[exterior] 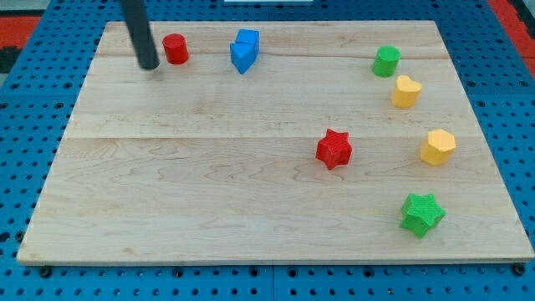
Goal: Slightly move the red star to the down
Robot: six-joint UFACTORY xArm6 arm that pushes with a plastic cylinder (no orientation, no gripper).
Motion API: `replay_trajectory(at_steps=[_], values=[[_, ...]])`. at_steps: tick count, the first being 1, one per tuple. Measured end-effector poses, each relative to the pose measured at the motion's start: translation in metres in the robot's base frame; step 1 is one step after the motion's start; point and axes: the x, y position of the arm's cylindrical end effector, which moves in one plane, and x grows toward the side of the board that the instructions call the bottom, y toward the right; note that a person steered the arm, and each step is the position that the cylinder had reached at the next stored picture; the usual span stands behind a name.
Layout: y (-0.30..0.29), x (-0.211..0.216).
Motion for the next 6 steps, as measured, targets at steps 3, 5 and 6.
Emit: replay_trajectory(at_steps=[3,5,6], values=[[0.266,0.116],[0.106,0.156],[0.126,0.153]])
